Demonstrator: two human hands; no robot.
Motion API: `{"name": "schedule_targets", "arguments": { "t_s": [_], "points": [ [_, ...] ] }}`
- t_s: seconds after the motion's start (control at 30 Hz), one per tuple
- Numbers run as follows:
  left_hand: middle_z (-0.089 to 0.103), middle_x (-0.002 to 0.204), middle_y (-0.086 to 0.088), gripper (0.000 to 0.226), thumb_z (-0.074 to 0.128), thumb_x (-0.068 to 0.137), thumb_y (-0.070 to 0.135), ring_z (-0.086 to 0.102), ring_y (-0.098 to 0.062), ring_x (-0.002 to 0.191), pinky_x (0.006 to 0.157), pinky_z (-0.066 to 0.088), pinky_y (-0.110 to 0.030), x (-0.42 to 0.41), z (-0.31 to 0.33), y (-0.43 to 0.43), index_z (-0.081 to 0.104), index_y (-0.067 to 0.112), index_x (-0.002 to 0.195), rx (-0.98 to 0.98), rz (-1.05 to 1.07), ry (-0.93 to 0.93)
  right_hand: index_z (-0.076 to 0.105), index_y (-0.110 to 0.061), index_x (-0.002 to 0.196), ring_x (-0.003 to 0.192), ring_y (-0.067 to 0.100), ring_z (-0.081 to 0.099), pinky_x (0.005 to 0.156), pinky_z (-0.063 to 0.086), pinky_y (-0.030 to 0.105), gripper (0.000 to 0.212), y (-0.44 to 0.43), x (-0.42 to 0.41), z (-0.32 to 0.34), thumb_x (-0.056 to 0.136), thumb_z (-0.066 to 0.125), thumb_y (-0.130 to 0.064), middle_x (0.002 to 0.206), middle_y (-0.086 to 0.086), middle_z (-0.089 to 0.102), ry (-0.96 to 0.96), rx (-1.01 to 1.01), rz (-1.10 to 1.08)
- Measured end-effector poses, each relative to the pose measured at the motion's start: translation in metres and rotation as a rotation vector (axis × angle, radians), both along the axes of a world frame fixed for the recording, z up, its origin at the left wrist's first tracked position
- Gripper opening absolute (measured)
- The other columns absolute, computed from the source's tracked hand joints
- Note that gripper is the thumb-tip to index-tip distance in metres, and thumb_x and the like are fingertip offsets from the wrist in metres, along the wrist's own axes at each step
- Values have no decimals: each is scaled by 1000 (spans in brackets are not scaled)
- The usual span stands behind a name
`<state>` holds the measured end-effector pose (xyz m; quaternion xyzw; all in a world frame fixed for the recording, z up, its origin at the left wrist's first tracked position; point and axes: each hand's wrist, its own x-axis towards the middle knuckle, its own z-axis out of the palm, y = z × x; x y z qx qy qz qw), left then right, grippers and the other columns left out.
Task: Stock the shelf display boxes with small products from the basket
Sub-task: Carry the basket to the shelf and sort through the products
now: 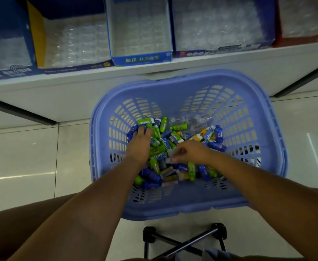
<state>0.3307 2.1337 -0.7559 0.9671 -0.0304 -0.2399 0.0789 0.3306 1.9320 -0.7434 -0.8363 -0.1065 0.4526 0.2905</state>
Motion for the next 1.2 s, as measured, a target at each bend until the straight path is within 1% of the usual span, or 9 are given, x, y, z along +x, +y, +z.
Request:
{"name": "schedule_targets", "arguments": {
  "t_s": [0.13, 0.27, 0.4, 0.57, 0.7, 0.83, 0.93, 1.03, 1.2],
  "points": [
    [36, 136, -15, 66, 60, 78, -8, 40, -33, 121, 80, 49, -39, -1, 5, -7, 34, 12, 136, 101, -117, 3, 64, -9, 101, 75, 17, 56, 69, 45, 27, 30, -33, 35, -8, 91, 59, -37, 82, 3, 60, 44, 89, -896],
    [38, 135, -11, 72, 63, 75, -7, 41, -29, 121, 73, 45, -33, -2, 5, -6, 32, 13, 137, 165, -233, -32, 51, -7, 98, 83, 23, 60, 83, 51, 31, 10, -41, 56, -13, 97, 52, -17, 87, 10, 60, 279, 554, -1457],
    [37, 135, -12, 71, 58, 75, -12, 47, -32, 113, 60, 40, -32, 11, 4, -3, 34, 13, 137, 152, -323, -20, 58, -6, 78, 75, 30, 57, 72, 50, 34, 18, -22, 53, -30, 92, 49, -14, 78, 15, 57, -66, -134, -660],
    [46, 129, -13, 43, 50, 86, -6, 58, -33, 95, 67, 46, -37, 21, 9, -10, 52, 10, 126, -107, -96, -68, 40, -10, 137, 118, 36, 48, 90, 45, 38, 41, -6, 41, -51, 97, 44, -17, 126, 21, 52, -274, -146, -187],
    [63, 101, -3, 14, 65, 84, 19, 63, -15, 78, 63, 52, -25, 30, 19, -29, 64, 13, 97, -500, 360, -278, 25, -13, 145, 139, 40, 17, 102, 39, 49, 54, -1, 37, -66, 97, 43, -29, 148, 16, 23, -372, -279, -165],
    [66, 97, -1, 26, 71, 83, 27, 59, -6, 79, 62, 46, -11, 57, 15, -70, 64, 10, 102, -733, 681, -169, 30, -6, 139, 130, 36, 30, 95, 43, 47, 51, -2, 35, -71, 97, 38, -35, 145, 14, 30, -390, -296, -78],
    [64, 115, -12, 29, 61, 92, 18, 61, -24, 101, 82, 49, -28, 69, 1, -98, 58, 4, 117, -688, 545, 16, 31, -13, 140, 126, 34, 37, 87, 45, 44, 53, -8, 31, -76, 98, 31, -44, 142, 12, 37, -326, -260, 15],
    [62, 117, -18, 28, 45, 98, 16, 58, -32, 107, 89, 48, -38, 77, -15, -87, 55, 3, 121, -274, 128, -9, 29, -16, 143, 129, 35, 37, 99, 42, 47, 60, -16, 32, -78, 96, 28, -54, 144, 12, 37, -278, -233, -24],
    [52, 130, -17, 42, 48, 91, 14, 45, -31, 121, 102, 34, -35, 71, -38, -44, 42, 2, 131, 56, -270, -25, 20, -27, 147, 139, 37, 26, 112, 25, 53, 77, -6, 37, -75, 86, 18, -74, 152, 16, 28, -137, -250, -92]
  ]
}}
